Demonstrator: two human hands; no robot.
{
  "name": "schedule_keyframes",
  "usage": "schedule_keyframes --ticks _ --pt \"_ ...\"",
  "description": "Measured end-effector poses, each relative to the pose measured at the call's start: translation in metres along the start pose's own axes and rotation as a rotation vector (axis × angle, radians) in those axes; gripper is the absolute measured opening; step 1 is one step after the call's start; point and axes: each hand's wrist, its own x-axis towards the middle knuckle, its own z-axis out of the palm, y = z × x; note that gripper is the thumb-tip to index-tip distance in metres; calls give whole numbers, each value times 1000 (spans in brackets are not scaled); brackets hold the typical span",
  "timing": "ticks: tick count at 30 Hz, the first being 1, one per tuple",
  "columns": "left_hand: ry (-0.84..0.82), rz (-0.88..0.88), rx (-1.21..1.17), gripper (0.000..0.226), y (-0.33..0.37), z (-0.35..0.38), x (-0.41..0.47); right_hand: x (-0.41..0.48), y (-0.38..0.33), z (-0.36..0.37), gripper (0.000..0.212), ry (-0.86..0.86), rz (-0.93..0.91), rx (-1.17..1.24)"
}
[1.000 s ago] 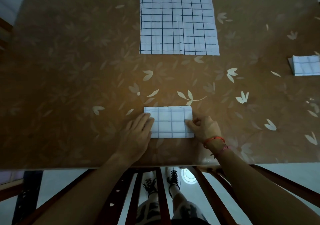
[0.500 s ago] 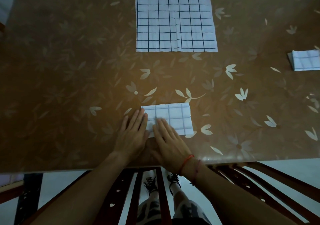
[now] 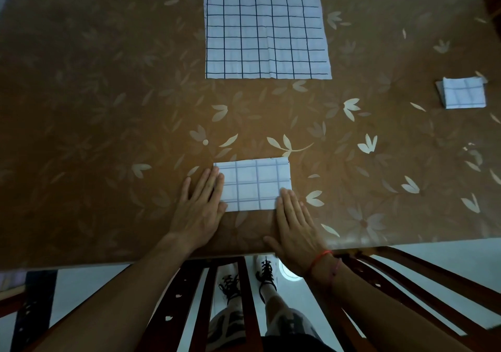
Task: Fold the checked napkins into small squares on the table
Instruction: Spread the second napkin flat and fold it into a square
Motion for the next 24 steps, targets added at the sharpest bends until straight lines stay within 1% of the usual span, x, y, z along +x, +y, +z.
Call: schedule_keyframes --ticks 3,5,9,12,14,16,19,21,22,24 --pt "-5 -5 -2 63 1 -2 0 -1 2 -3 85 -6 1 -13" --pt "-9 -14 -7 63 3 -4 1 -1 2 -6 81 22 6 -10" --pt "-20 -25 10 63 5 -7 2 11 7 -21 62 89 11 67" --pt "-25 -23 19 64 5 -6 2 36 13 -40 48 155 41 124" --pt "-25 -23 18 64 5 -6 2 56 16 -53 44 186 62 156" --pt "-22 -33 12 64 5 -6 2 75 18 -65 46 191 67 216" --pt "-17 -45 -12 64 7 -7 2 97 24 -79 55 172 88 242" --pt "-26 -49 -13 65 7 -8 2 109 25 -83 58 83 126 274" --pt "-32 -55 -12 65 7 -8 2 116 27 -80 57 49 139 282" --pt "-28 -55 -31 65 6 -9 3 124 30 -87 49 13 120 283"
